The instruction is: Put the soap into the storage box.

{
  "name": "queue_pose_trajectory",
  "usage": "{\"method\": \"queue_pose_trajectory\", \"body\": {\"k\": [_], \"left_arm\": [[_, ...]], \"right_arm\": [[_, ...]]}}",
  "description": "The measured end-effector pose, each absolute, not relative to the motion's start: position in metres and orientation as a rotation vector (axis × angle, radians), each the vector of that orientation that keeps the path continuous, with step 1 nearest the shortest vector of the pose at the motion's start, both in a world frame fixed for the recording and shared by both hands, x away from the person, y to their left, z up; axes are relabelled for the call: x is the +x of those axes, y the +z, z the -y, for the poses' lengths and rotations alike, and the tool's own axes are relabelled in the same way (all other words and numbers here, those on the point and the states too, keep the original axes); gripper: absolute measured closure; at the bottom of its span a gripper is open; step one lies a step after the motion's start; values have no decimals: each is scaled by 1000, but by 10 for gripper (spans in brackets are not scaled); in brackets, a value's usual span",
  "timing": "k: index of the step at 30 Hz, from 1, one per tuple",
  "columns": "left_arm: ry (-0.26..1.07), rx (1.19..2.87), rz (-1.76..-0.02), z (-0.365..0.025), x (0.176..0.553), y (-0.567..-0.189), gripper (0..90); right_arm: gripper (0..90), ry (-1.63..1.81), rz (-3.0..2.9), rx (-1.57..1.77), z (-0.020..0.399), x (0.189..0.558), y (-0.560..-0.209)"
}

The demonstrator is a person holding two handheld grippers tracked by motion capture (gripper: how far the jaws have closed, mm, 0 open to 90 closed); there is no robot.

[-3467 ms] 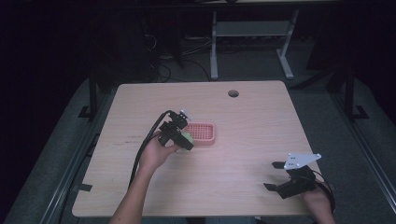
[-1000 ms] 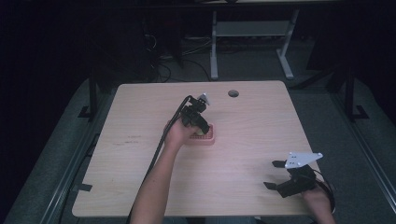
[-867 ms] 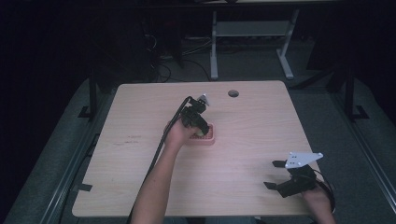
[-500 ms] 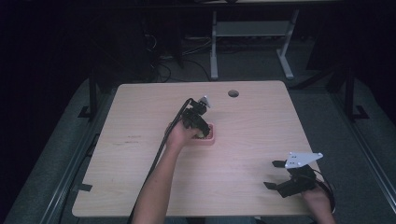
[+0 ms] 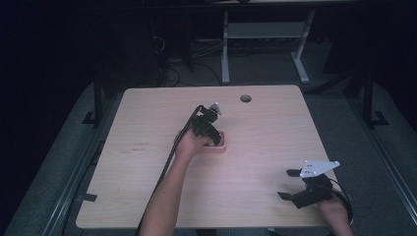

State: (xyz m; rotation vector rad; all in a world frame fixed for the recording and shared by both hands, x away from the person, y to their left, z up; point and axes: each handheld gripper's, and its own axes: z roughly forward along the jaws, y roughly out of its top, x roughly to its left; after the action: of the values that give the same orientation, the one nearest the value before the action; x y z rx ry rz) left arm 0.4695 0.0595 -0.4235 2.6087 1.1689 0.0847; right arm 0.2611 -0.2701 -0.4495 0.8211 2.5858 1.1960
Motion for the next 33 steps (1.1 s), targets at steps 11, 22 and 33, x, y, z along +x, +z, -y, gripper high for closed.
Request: {"method": "queue_pose_trajectory", "body": {"k": [11, 22, 33], "left_arm": [[63, 2570, -1164, -67, 467, -423, 251], [66, 2545, -1169, -70, 465, -418, 227], [92, 2550, -1144, -74, 460, -411, 222]], "right_arm": [[138, 1194, -2591, 816, 269, 261, -450], [138, 1189, -2593, 809, 268, 261, -450], [138, 1186, -2595, 821, 268, 261, -450]]}}
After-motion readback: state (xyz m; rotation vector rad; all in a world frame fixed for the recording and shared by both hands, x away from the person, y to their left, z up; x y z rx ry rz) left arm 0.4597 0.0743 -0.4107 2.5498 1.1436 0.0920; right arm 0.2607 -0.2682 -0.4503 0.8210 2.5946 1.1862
